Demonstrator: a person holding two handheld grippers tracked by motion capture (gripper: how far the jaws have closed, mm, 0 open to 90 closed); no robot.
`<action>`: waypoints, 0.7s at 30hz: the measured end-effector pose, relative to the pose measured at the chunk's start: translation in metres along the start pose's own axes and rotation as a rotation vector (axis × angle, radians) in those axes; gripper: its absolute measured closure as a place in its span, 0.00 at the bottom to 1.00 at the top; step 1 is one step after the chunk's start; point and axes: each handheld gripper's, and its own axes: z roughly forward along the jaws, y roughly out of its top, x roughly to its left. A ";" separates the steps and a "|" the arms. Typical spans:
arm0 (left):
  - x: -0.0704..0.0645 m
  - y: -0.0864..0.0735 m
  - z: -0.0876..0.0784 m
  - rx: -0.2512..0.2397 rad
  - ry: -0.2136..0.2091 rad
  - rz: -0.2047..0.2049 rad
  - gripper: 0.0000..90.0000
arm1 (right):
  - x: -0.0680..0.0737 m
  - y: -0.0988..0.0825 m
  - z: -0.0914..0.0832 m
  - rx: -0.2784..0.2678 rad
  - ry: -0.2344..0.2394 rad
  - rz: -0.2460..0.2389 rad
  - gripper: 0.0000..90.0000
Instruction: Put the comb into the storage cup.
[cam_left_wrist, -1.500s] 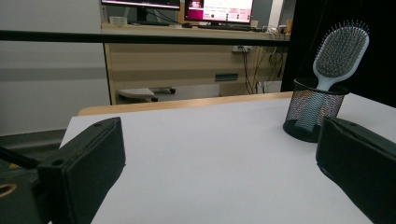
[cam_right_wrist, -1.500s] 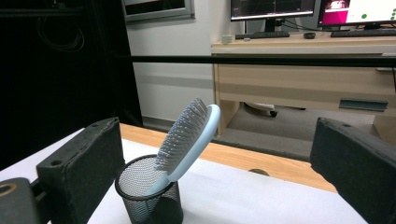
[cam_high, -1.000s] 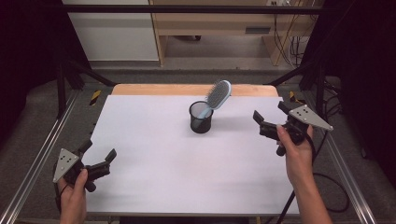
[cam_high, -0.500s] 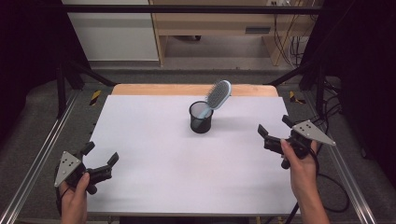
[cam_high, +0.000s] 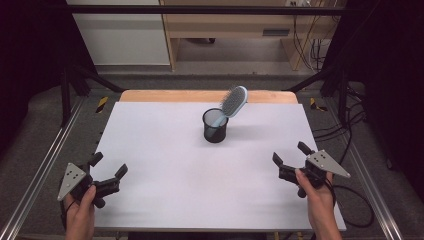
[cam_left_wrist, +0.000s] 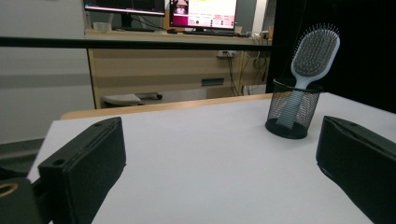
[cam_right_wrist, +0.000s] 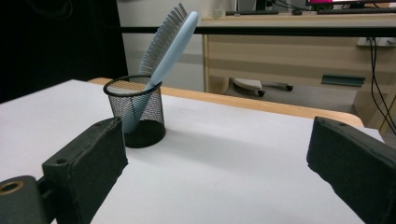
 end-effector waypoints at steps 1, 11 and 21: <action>0.000 0.000 0.001 0.000 0.000 0.000 0.02 | 0.001 -0.001 0.000 0.007 0.000 -0.001 0.05; -0.004 -0.004 0.007 0.005 -0.022 0.003 0.02 | 0.016 -0.024 0.005 0.028 0.063 -0.014 0.05; -0.008 -0.004 0.005 0.008 -0.026 0.029 0.02 | 0.028 -0.036 0.006 0.050 0.138 -0.051 0.04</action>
